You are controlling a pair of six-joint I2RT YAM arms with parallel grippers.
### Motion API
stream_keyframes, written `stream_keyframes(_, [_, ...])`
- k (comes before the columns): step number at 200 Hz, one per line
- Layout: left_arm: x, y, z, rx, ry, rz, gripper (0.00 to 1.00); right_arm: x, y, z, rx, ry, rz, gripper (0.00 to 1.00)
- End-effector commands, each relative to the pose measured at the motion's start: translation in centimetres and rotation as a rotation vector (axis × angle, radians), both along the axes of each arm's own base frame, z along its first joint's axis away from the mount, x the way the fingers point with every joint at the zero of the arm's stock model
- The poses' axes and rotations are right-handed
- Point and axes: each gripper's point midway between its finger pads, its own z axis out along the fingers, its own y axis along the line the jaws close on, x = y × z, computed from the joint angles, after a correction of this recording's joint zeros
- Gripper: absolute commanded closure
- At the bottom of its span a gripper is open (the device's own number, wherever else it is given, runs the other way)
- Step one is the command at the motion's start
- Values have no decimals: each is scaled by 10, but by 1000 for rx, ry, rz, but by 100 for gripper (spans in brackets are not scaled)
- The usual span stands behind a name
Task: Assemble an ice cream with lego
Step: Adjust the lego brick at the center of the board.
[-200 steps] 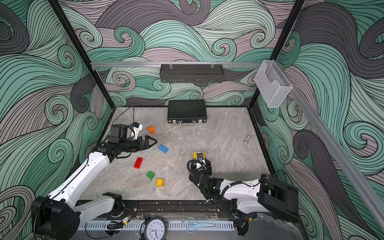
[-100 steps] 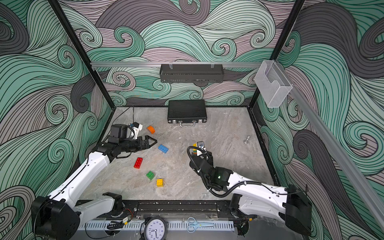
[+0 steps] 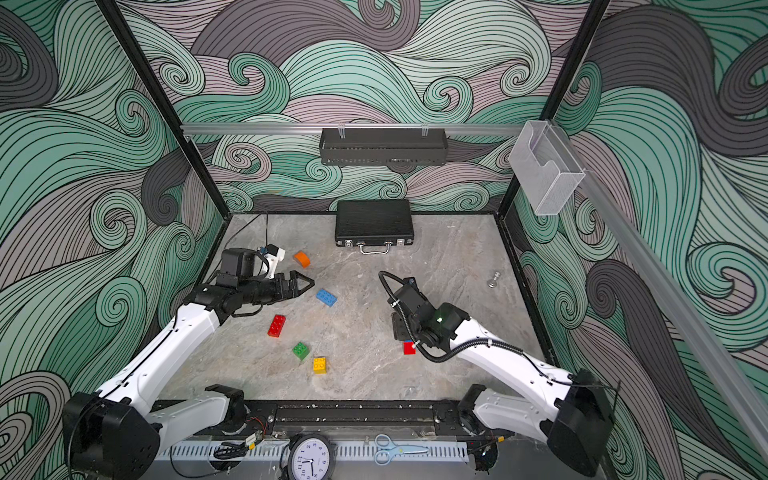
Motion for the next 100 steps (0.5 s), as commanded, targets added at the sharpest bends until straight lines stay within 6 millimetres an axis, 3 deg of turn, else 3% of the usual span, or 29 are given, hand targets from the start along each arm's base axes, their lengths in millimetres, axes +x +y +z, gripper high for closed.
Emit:
stream_keyframes(1, [-2, 1, -4, 1, 17, -9, 1, -16, 2, -5, 18, 161, 36, 88])
stream_keyframes(100, [-5, 1, -3, 9, 14, -18, 1, -6, -3, -25, -72, 440, 46, 90])
